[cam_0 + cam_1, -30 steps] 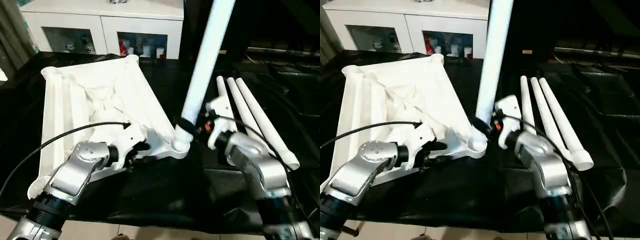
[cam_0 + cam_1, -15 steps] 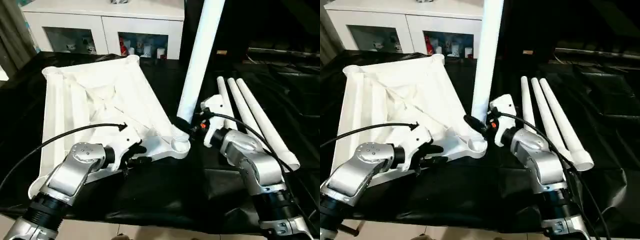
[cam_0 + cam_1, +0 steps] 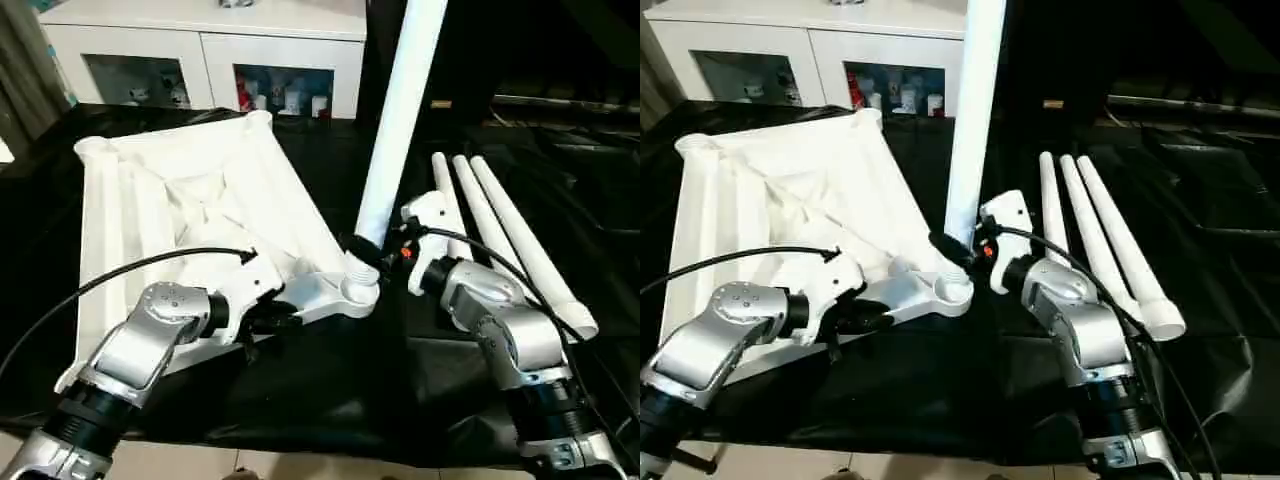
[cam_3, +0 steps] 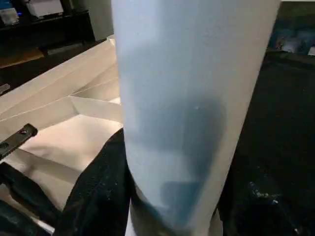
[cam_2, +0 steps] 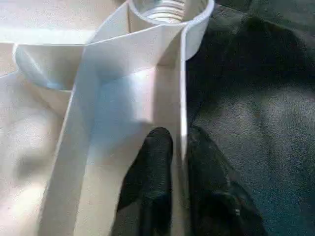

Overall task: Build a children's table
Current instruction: Insert table leg to table base

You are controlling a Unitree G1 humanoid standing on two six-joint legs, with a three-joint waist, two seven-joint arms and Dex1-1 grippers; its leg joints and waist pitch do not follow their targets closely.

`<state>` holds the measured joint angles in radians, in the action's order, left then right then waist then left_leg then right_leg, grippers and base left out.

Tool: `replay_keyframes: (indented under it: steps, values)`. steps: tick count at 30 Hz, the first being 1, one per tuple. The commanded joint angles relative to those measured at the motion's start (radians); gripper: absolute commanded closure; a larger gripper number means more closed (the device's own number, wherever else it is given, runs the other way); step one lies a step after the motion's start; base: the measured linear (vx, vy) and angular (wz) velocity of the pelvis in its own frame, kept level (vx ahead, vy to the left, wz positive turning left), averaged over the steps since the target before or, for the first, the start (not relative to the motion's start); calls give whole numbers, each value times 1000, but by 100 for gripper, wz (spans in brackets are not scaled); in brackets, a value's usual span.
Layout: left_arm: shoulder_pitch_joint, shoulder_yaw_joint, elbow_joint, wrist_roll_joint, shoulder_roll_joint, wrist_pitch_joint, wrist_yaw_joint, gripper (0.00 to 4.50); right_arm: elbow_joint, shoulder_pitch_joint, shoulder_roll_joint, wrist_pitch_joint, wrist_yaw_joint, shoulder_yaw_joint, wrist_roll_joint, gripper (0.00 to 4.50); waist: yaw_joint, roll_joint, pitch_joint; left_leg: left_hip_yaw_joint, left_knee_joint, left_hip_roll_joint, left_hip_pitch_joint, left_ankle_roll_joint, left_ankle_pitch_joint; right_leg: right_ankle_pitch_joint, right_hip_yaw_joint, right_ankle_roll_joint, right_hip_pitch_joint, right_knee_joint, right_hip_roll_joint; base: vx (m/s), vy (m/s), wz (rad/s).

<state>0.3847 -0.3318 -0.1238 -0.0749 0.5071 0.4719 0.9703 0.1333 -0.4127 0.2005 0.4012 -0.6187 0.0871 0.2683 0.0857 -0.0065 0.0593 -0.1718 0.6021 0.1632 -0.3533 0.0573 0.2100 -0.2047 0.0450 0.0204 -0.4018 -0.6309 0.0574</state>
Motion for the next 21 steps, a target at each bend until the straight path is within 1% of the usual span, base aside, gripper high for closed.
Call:
replay_keyframes:
  steps: [1, 2, 3, 5, 7, 10, 11, 12, 13, 14, 15, 16, 17, 18, 19, 21]
  values:
    - [7, -8, -42, 26, -1, 14, -21, 435, 13, -22, 9, -13, -10, -11, 6, 261, 1, 4, -65, 19, -71, 56, 1, -11, 95, -65, -54, 225, 59, 69, 83, 0, 0, 0]
    - [15, -3, -49, 24, -9, 12, -28, 440, 20, -26, 10, -13, -13, -15, 8, 261, 0, 0, -65, 19, -71, 56, -1, -11, 95, -75, -54, 224, 61, 70, 85, 0, 0, 0]
    - [21, 3, -56, 20, -15, 4, -31, 440, 28, -29, 7, -4, -16, -18, 16, 261, 1, 1, -65, 20, -71, 56, -1, -12, 93, -80, -54, 222, 61, 69, 85, 0, 0, 0]
    - [43, 4, -64, 14, -35, -7, -33, 449, 50, -34, 15, 18, -33, -32, 34, 261, 0, -3, -64, 18, -70, 56, 0, -16, 102, -107, -55, 221, 60, 74, 87, 0, 0, 0]
    - [61, 6, -69, 4, -48, -21, -23, 450, 61, -36, 29, 27, -39, -31, 28, 261, 2, -2, -65, 17, -69, 56, 1, -22, 88, -105, -55, 217, 59, 73, 84, 0, 0, 0]
    - [79, 14, -90, -3, -59, -43, -19, 450, 66, -41, 38, 29, -44, -29, 24, 261, 1, 5, -67, 17, -66, 55, 0, -24, 71, -66, -54, 223, 59, 70, 82, 0, 0, 0]
    - [88, 21, -128, 0, -71, -77, -29, 450, 72, -38, 42, 21, -50, -23, 17, 261, 1, -4, -67, 16, -66, 53, -1, -28, 72, -69, -54, 222, 61, 70, 82, 0, 0, 0]
    - [87, 20, -136, 8, -66, -97, -32, 450, 73, -37, 38, 22, -47, -22, 17, 261, 2, -3, -67, 17, -67, 54, -1, -28, 76, -77, -53, 220, 61, 72, 83, 0, 0, 0]
    - [86, 19, -136, 9, -65, -100, -33, 450, 73, -37, 38, 22, -47, -22, 17, 261, 2, -4, -67, 17, -67, 54, -1, -28, 83, -93, -54, 214, 61, 73, 85, 0, 0, 0]
    - [67, 29, -120, 4, -54, -107, -30, 450, 75, -34, 24, 20, -37, -18, 19, 261, 2, 1, -68, 18, -67, 56, -1, -26, 82, -95, -54, 212, 61, 73, 86, 0, 0, 0]
    - [66, 30, -119, 3, -53, -107, -29, 450, 75, -34, 23, 20, -37, -18, 19, 261, 0, 0, -67, 19, -68, 56, -3, -25, 81, -95, -54, 212, 61, 72, 85, 0, 0, 0]
    - [56, 34, -106, -3, -48, -108, -21, 450, 82, -35, 15, 15, -30, -17, 17, 261, -2, -6, -67, 18, -68, 56, -2, -26, 82, -97, -53, 212, 60, 73, 85, 0, 0, 0]
    - [41, 37, -81, -11, -34, -108, 0, 450, 91, -38, 1, 13, -23, -15, 18, 261, -3, -8, -68, 18, -68, 57, -3, -27, 78, -95, -53, 216, 60, 70, 86, 0, 0, 0]
    - [40, 38, -78, -12, -33, -108, 2, 450, 91, -38, -1, 13, -22, -15, 18, 261, -1, -15, -67, 18, -69, 57, -4, -33, 71, -109, -53, 213, 61, 70, 89, 0, 0, 0]
    - [28, 44, -67, -25, -19, -126, 32, 450, 121, -48, -22, -6, -14, -14, 17, 261, -1, -17, -68, 17, -68, 58, -2, -36, 67, -112, -53, 213, 59, 70, 90, 0, 0, 0]
    - [16, 41, -55, -35, -3, -133, 60, 450, 176, -65, -41, -34, -8, -10, 8, 261, -2, 1, -65, 18, -70, 58, 0, -30, 75, -122, -53, 220, 52, 72, 88, 0, 0, 0]
